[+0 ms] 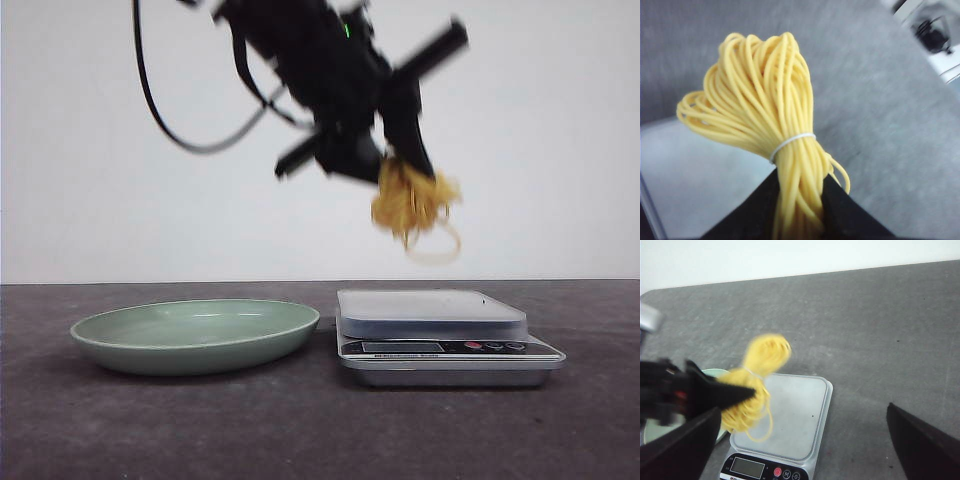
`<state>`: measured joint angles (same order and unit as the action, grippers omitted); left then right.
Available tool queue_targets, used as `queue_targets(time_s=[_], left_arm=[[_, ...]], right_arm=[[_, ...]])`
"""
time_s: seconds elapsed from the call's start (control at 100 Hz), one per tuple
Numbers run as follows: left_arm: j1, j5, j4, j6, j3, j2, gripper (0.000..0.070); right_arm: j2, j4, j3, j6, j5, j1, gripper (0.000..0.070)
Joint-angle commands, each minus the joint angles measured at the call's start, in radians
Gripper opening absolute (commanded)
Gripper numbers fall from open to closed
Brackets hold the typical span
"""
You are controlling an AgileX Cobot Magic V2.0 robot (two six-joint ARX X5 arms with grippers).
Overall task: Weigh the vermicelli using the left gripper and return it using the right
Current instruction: 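Lift the vermicelli with the left gripper and carry it over the scale, then lower the vermicelli onto the scale and open the left gripper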
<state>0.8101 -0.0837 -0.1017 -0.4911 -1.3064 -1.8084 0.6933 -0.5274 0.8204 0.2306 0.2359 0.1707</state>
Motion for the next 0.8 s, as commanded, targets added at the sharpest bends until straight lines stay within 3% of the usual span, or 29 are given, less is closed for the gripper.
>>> queue_targets(time_s=[0.0,0.25,0.33,0.4,0.48,0.63,0.79], left_arm=[[0.009,-0.003,0.019,-0.027,-0.024,-0.031,0.0003],[0.008,0.0,0.018,-0.041,-0.024,-0.092,0.0008],[0.008,0.0,0.012,-0.04,-0.024,-0.094,0.0091],[0.007,0.0,0.011,-0.04,-0.024,-0.094,0.0234],[0.007,0.0,0.013,-0.035,-0.024,-0.094,0.0325],[-0.001,-0.007,0.009,0.036,-0.038,-0.075,0.0312],[-0.026,0.019,-0.111,0.138,-0.106,0.021,0.0312]], right_arm=[[0.002,0.006,0.014,-0.014,0.0,0.005,0.0673],[0.002,-0.004,0.014,-0.014,0.0,0.005,0.0673],[0.002,-0.005,0.014,-0.014,0.0,0.005,0.0673],[0.002,-0.005,0.014,-0.014,0.0,0.005,0.0673],[0.002,-0.005,0.014,-0.014,0.0,0.005,0.0673],[0.002,-0.006,0.014,-0.015,0.0,0.005,0.0673],[0.002,-0.013,0.014,-0.034,0.0,0.005,0.0673]])
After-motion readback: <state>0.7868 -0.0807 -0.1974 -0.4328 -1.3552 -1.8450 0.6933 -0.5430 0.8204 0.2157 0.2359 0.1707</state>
